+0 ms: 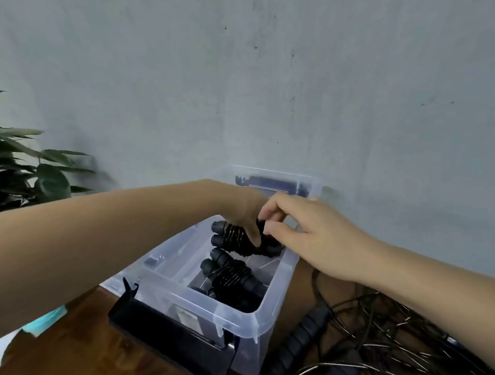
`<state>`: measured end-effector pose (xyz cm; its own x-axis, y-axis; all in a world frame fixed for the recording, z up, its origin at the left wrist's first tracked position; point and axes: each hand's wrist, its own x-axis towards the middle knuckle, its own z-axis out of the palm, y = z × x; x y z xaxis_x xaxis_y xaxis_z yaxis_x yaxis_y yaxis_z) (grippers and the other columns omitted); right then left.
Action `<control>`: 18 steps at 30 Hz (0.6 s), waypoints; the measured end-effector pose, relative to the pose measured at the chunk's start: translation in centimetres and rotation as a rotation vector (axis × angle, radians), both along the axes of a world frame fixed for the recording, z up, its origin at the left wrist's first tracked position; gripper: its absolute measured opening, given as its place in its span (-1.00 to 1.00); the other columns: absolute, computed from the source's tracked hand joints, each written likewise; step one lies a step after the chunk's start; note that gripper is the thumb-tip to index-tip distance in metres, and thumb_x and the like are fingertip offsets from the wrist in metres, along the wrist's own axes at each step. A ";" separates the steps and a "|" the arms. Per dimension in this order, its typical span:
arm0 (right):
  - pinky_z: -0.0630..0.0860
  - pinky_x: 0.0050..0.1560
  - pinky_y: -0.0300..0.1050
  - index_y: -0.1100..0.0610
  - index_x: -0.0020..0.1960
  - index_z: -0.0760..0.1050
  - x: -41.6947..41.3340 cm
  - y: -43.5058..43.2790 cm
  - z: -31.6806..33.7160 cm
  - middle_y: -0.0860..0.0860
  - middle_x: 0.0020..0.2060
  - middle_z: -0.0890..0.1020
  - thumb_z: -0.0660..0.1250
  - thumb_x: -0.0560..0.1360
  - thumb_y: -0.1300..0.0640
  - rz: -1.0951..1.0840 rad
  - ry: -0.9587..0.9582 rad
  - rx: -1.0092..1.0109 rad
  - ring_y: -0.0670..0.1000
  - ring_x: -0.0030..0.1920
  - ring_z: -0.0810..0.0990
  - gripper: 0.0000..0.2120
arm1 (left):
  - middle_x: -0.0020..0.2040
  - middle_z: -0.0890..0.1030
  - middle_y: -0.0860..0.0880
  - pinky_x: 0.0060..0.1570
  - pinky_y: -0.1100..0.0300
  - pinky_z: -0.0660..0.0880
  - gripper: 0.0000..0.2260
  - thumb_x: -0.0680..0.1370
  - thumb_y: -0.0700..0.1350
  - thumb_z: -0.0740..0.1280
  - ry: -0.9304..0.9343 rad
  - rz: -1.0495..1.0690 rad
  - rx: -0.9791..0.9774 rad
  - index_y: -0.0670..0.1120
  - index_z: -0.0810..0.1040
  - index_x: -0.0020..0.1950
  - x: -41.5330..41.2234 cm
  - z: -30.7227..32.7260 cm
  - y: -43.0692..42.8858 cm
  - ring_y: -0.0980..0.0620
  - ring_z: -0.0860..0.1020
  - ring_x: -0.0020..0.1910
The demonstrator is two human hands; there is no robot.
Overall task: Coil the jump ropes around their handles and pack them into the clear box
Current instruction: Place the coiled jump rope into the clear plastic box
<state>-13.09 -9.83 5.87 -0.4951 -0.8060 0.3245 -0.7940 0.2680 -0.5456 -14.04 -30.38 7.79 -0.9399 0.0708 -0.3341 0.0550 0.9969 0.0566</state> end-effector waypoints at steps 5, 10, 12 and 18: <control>0.26 0.28 -0.29 -0.11 0.15 0.55 -0.2 0.0 -0.3 -0.27 -0.05 0.71 0.19 0.68 0.01 0.026 0.002 0.032 -0.22 0.21 0.44 -0.83 | -0.19 0.54 -0.02 -0.01 0.17 0.47 -0.74 0.56 0.09 0.53 -0.142 0.041 -0.061 0.04 0.51 -0.14 -0.6 -2.1 0.8 -0.16 0.51 -0.14; 0.21 0.27 -0.37 -0.14 0.12 0.54 -0.2 -0.1 -0.3 -0.28 -0.05 0.70 0.15 0.68 0.02 0.031 0.010 0.052 -0.23 0.21 0.43 -0.80 | 0.19 0.59 0.11 0.20 0.28 0.35 -0.66 0.56 -0.03 0.55 -0.373 0.123 0.160 0.04 0.57 0.29 -0.1 -1.7 0.1 -0.03 0.47 0.35; 0.20 0.24 -0.42 -0.14 0.12 0.55 -0.3 0.0 -0.3 -0.28 -0.04 0.70 0.18 0.70 0.06 0.023 0.009 0.059 -0.24 0.20 0.42 -0.81 | 0.23 0.51 0.14 0.33 0.24 0.31 -0.59 0.60 0.05 0.49 -0.438 0.187 0.115 0.03 0.52 0.41 0.2 -1.6 0.1 0.06 0.40 0.40; 0.15 0.17 -0.53 -0.08 0.11 0.57 0.0 0.2 -0.1 -0.24 -0.07 0.70 0.19 0.73 0.11 0.022 0.011 0.070 -0.32 0.19 0.35 -0.80 | 0.35 0.48 -0.17 0.47 -0.10 0.39 -0.66 0.77 0.03 0.13 -0.378 0.115 -0.069 -0.27 0.42 0.21 0.8 -2.4 0.9 -0.28 0.42 0.43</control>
<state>-13.12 -9.67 5.78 -0.4735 -0.8377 0.2723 -0.8061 0.2875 -0.5173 -13.27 -29.43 5.37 -0.7502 -0.0630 -0.6582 -0.0693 0.9975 -0.0164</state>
